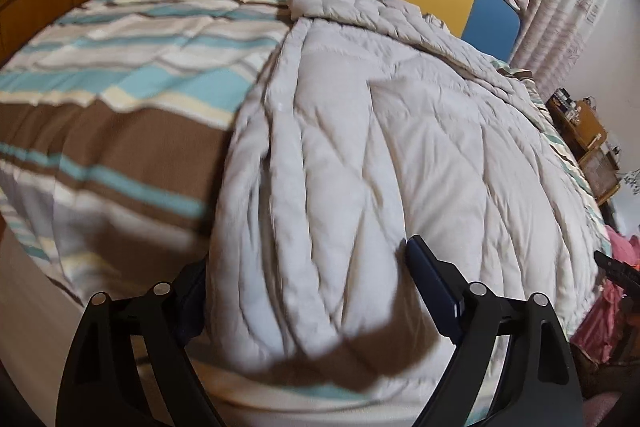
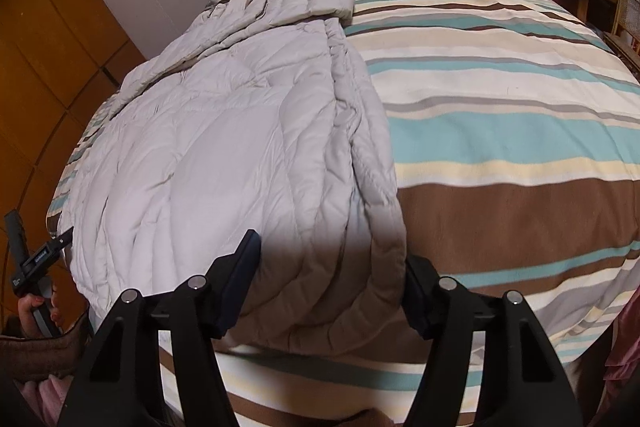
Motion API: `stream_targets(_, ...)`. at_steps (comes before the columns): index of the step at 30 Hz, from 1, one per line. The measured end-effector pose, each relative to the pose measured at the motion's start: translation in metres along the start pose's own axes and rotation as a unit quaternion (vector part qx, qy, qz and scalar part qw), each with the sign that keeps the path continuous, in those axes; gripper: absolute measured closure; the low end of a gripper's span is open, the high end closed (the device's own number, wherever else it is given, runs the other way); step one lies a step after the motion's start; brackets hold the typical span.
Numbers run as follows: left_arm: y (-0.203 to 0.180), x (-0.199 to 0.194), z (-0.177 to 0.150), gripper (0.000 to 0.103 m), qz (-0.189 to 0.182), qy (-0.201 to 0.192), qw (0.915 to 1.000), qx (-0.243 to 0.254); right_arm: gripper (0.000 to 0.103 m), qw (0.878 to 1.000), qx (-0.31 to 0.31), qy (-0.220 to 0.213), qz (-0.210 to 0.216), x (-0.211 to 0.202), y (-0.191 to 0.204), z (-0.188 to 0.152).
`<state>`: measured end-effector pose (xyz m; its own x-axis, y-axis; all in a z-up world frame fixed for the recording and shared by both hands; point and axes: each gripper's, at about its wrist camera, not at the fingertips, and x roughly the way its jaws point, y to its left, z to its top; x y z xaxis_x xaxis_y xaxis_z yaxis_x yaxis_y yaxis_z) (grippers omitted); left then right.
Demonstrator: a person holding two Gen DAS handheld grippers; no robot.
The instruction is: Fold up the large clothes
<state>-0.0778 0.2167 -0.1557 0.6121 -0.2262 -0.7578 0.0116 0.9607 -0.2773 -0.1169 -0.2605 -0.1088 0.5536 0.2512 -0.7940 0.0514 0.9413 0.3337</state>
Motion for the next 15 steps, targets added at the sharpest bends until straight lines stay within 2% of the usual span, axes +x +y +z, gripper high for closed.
stream_targets(1, 0.001, 0.000, -0.004, 0.017, -0.004, 0.004, 1.0000, -0.005, 0.048, 1.000, 0.000, 0.002, 0.003, 0.001, 0.000, -0.001)
stream_targets(3, 0.001, 0.002, -0.010, 0.030, -0.013, 0.013, 0.9997, -0.013, 0.058, 1.000, -0.001, 0.006, 0.011, 0.005, 0.002, 0.000)
stream_targets(4, -0.001, 0.002, -0.011, 0.036, -0.020, 0.018, 0.9996, -0.012, 0.066, 1.000, -0.004, 0.006, 0.016, 0.007, 0.003, 0.000)
stream_targets(5, -0.003, 0.001, -0.011, 0.050, -0.026, 0.018, 0.9995, -0.007, 0.075, 1.000, -0.008, 0.003, 0.019, 0.006, 0.004, 0.000)
stream_targets(6, -0.007, -0.001, -0.010, 0.065, -0.034, 0.018, 0.9993, -0.002, 0.079, 1.000, -0.013, -0.001, 0.020, 0.005, 0.006, 0.001)
stream_targets(8, -0.016, -0.007, -0.002, 0.078, -0.043, 0.011, 0.9990, 0.009, 0.089, 0.999, -0.030, -0.014, 0.024, -0.001, 0.014, 0.007)
stream_targets(10, -0.023, -0.014, 0.007, 0.082, -0.053, 0.000, 0.9984, 0.017, 0.090, 0.998, -0.036, -0.032, 0.033, -0.007, 0.020, 0.015)
stream_targets(15, -0.035, -0.027, 0.041, 0.083, -0.083, -0.033, 0.9959, 0.017, 0.091, 0.995, -0.023, -0.077, 0.059, -0.018, 0.030, 0.042)
